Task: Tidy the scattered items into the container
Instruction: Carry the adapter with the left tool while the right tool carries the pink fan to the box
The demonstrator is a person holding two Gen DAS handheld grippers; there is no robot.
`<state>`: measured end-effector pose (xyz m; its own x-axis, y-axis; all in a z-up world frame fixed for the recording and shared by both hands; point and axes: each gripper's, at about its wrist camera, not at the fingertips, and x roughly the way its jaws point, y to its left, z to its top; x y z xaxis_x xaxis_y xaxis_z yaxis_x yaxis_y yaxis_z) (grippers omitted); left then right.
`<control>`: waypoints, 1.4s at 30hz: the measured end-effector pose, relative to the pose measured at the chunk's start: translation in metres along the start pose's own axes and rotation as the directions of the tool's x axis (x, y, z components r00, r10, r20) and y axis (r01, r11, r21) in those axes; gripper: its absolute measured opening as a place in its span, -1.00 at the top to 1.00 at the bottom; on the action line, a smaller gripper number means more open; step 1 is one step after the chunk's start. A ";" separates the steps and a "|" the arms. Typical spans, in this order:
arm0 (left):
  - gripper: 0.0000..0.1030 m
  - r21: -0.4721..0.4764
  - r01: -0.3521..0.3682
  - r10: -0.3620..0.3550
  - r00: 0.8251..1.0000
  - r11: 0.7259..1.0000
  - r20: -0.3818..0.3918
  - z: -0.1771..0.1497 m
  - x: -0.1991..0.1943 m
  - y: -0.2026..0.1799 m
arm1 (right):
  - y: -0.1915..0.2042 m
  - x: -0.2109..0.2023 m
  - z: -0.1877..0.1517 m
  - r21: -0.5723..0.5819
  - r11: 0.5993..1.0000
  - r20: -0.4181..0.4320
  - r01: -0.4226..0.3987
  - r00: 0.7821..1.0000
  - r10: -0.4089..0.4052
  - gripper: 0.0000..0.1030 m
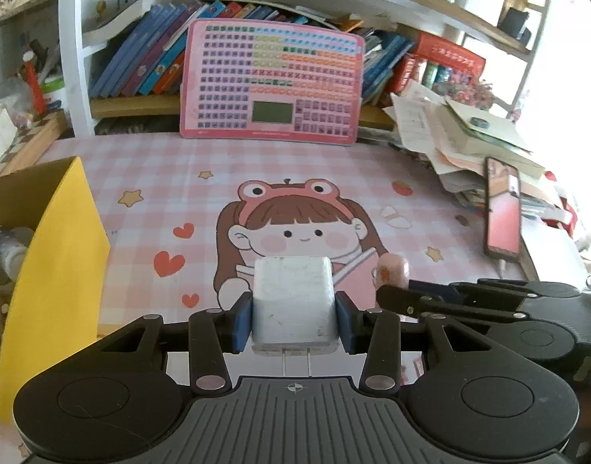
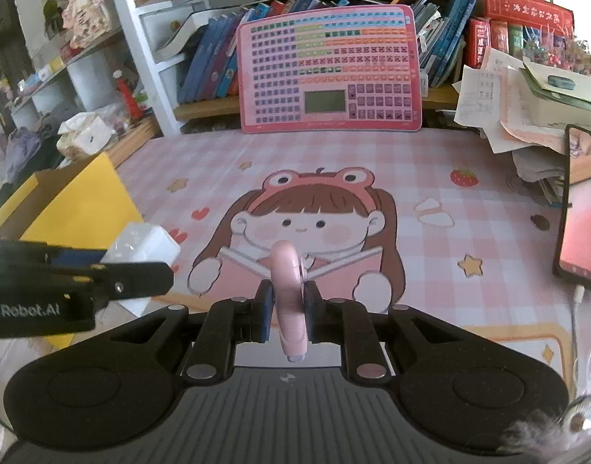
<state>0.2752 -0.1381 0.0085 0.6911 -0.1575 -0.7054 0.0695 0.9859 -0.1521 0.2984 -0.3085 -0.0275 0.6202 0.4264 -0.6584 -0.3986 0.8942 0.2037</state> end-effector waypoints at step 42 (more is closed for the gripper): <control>0.18 -0.061 0.220 -0.216 0.974 0.974 0.070 -0.132 -0.185 0.129 | 0.201 -0.141 -0.118 0.054 0.982 0.075 0.182 0.980 -0.185 0.70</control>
<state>0.0609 0.0106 0.0282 0.7087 -0.3620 -0.6055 0.1756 0.9218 -0.3455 0.0512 -0.2054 0.0211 0.7323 0.2623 -0.6284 -0.2423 0.9628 0.1195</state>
